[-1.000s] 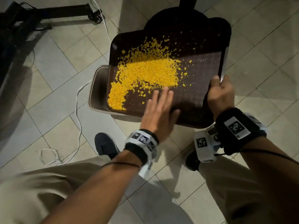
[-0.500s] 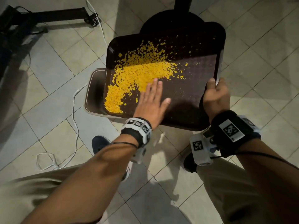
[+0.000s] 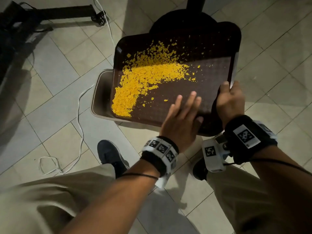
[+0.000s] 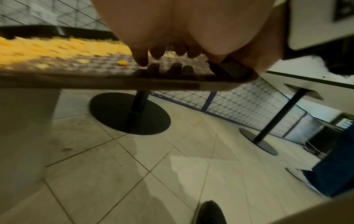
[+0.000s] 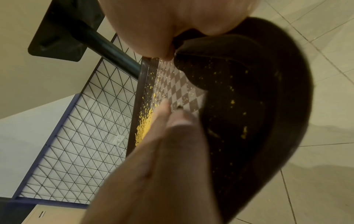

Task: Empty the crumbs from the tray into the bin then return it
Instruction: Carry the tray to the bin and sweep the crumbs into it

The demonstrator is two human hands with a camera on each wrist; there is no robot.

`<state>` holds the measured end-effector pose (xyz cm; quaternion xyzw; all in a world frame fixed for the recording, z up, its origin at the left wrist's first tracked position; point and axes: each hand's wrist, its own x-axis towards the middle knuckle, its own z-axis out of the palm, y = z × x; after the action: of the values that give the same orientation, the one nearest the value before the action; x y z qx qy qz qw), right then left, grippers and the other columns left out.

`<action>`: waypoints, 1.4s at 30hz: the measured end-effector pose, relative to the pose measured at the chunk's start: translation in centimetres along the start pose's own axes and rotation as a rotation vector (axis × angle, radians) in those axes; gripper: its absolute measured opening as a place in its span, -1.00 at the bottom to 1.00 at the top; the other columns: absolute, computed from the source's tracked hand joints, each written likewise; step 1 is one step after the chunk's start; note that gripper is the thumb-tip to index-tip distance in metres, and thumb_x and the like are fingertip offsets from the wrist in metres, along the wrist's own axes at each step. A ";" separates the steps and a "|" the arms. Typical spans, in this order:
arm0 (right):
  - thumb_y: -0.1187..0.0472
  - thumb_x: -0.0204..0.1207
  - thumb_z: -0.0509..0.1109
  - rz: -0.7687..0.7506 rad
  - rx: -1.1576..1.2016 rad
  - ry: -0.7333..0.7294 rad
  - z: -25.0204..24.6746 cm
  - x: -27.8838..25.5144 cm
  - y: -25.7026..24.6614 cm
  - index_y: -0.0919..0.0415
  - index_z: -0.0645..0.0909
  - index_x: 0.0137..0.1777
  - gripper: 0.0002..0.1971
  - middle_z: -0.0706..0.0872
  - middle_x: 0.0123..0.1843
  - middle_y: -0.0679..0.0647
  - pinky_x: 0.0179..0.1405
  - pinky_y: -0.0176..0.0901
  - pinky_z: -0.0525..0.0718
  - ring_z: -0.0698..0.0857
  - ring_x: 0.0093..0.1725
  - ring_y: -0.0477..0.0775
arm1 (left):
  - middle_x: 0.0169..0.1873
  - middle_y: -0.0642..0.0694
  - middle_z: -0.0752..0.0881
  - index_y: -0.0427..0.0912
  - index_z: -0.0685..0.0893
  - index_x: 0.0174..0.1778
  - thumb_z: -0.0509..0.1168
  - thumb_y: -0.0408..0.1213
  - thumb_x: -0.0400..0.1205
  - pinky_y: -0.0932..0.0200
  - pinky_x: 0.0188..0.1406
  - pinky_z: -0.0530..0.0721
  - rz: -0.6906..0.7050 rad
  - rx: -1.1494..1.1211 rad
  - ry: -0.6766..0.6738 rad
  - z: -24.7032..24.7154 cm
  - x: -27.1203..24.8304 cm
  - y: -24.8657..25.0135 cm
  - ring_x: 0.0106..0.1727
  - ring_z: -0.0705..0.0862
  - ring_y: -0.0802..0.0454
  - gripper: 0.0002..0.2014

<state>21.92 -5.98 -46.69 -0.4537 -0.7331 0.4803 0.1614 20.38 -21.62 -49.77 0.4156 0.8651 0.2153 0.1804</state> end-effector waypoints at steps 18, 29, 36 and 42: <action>0.04 0.76 0.03 -0.023 0.027 -0.003 0.1 -0.3 -0.3 0.24 0.49 0.10 -0.70 0.51 -0.29 -0.08 -0.51 -0.61 0.41 0.50 -0.32 -0.16 | 0.73 -0.03 -0.19 -0.05 -0.09 0.74 -0.05 -0.04 0.80 -0.08 0.71 -0.06 -0.148 0.051 -0.075 -1.4 -2.0 -8.3 0.73 -0.20 -0.03 -0.40; 0.09 0.79 -0.02 -0.074 -0.063 0.054 0.1 -0.3 -0.9 0.29 0.55 0.11 -0.64 0.57 -0.14 0.04 -0.41 -0.67 0.36 0.51 -0.32 -0.25 | 0.74 -0.11 -0.04 -0.16 -0.02 0.74 -0.09 0.05 0.78 -0.20 0.69 -0.02 0.071 0.132 0.010 -1.5 6.8 -1.4 0.74 -0.09 -0.11 -0.36; 0.07 0.78 -0.04 -0.093 -0.061 0.047 0.1 -0.4 -0.6 0.31 0.54 0.08 -0.61 0.51 -0.29 -0.05 -0.46 -0.58 0.41 0.47 -0.36 -0.21 | 0.70 0.02 -0.34 -0.01 -0.31 0.71 -0.32 0.27 0.72 -0.15 0.71 -0.12 -0.314 0.060 -0.065 -2.6 3.9 -10.5 0.71 -0.29 -0.03 -0.29; 0.08 0.78 -0.01 -0.087 -0.020 0.031 0.1 -0.5 -0.9 0.34 0.53 0.07 -0.62 0.48 -0.33 -0.10 -0.48 -0.61 0.39 0.46 -0.38 -0.26 | 0.72 -0.01 -0.26 -0.08 -0.19 0.73 -0.28 0.18 0.76 0.00 0.71 -0.12 -0.290 0.062 -0.031 -3.4 1.3 -8.9 0.72 -0.27 0.03 -0.33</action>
<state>21.66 -6.56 -45.93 -0.4305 -0.7544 0.4581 0.1889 12.25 -26.36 -51.72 0.2948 0.9194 0.1538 0.2100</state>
